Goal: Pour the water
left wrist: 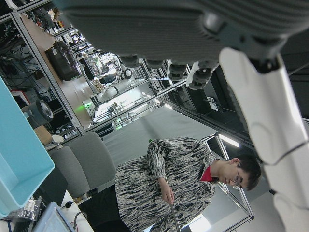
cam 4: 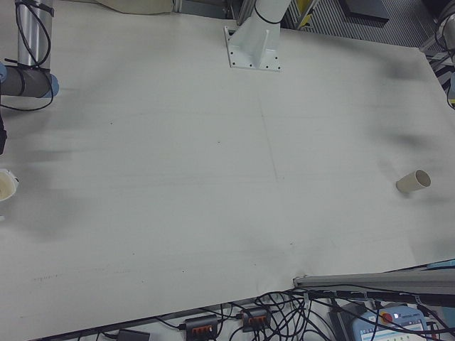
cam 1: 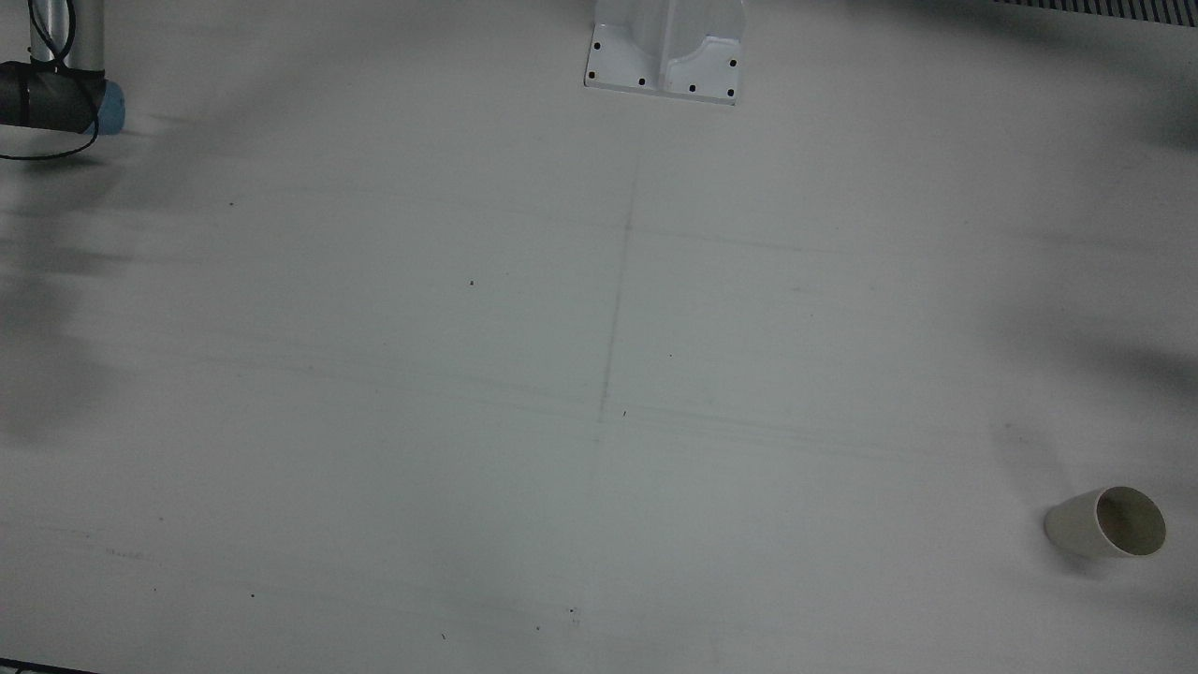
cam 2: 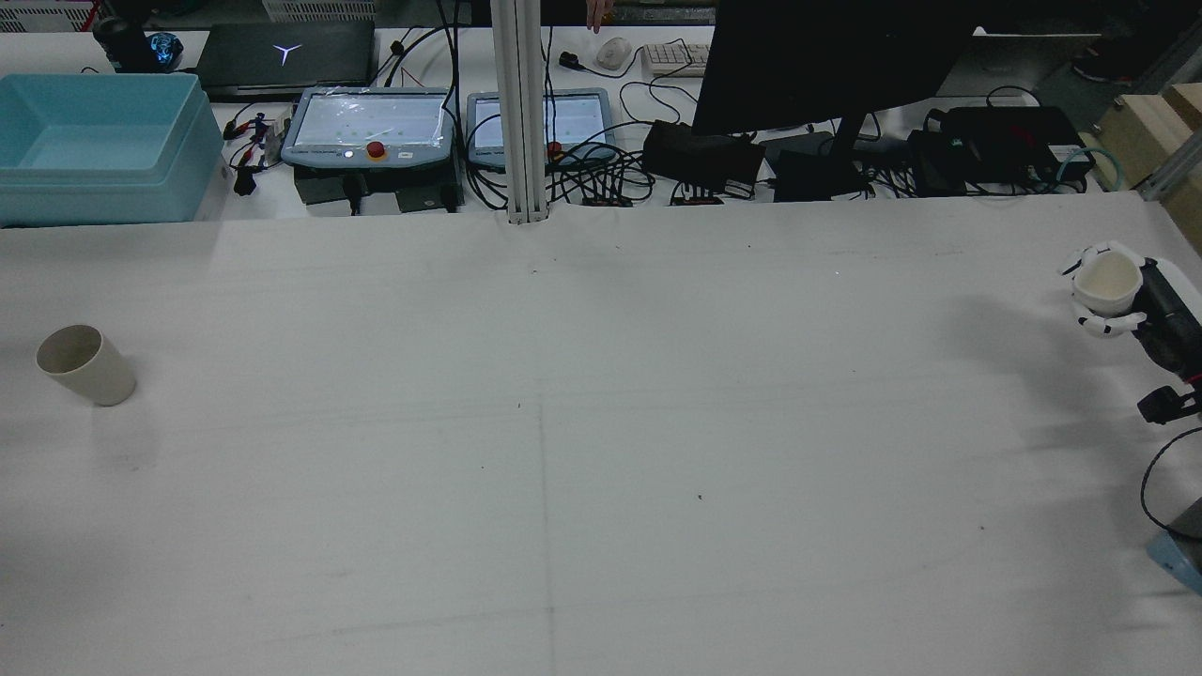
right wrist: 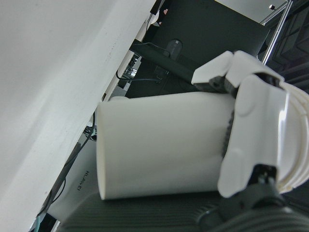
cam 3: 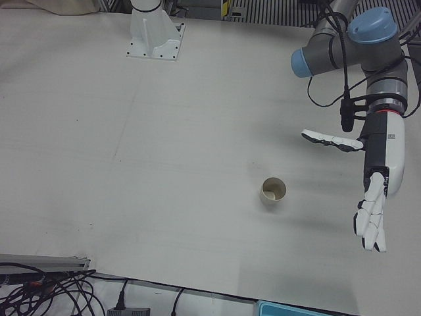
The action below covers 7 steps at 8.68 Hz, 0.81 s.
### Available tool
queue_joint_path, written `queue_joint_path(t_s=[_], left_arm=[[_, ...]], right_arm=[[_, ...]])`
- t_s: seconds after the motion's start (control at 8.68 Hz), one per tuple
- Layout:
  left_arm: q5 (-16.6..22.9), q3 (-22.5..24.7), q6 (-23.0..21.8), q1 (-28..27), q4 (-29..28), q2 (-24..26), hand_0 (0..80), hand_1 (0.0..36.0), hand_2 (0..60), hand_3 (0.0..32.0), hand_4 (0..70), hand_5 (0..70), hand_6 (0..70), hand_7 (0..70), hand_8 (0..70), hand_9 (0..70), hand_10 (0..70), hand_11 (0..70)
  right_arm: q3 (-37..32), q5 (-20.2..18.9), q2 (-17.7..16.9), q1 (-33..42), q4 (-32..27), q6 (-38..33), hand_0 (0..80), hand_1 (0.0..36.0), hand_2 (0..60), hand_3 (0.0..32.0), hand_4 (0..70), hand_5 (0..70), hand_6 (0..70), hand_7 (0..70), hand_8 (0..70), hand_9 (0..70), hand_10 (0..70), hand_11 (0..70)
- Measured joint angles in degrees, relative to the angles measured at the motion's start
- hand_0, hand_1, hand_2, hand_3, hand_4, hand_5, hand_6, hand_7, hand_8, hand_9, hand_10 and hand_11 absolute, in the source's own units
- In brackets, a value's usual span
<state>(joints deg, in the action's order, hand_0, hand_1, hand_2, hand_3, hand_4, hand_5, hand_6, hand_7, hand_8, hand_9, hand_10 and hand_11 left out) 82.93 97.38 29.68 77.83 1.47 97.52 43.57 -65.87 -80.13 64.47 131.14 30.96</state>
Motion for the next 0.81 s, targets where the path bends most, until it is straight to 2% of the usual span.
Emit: queue_joint_path(t_s=[0.12,0.23,0.58,0.81], left_arm=[[0.39,0.26,-0.04,0.07,0.41,0.06,48.7,8.6,0.0,0.0,17.0,0.0,4.0,6.7,0.0,0.0,0.3,1.9],[0.72,0.37,-0.06,0.09,0.79,0.09,48.6,8.7,0.0,0.0,16.9,0.0,3.9,6.7,0.0,0.0,0.3,1.9],[1.67,0.45,-0.11,0.12,1.78,0.27,48.7,8.8,0.0,0.0,16.5,0.0,3.8,6.7,0.0,0.0,0.3,1.9],[1.84,0.45,-0.07,0.32,2.16,0.3,48.7,8.7,0.0,0.0,16.3,0.0,3.8,6.7,0.0,0.0,0.3,1.9]], right_arm=[[-2.04,0.23,-0.14,-0.05,-0.05,-2.58,49.3,11.6,0.0,0.0,2.1,0.0,2.3,1.0,4.6,8.1,7.7,12.8],[-3.89,0.29,-0.28,-0.06,-0.08,-5.22,48.5,11.2,0.0,0.0,0.0,0.0,0.0,0.0,0.0,0.0,0.0,0.1],[-5.63,0.19,-0.83,1.56,-0.04,-10.45,47.0,8.8,0.0,0.0,0.0,0.0,0.0,0.0,0.0,0.0,0.0,0.0],[-5.63,0.11,-0.77,3.36,0.05,-12.15,46.6,8.4,0.0,0.0,0.0,0.0,0.0,0.0,0.0,0.0,0.0,0.0]])
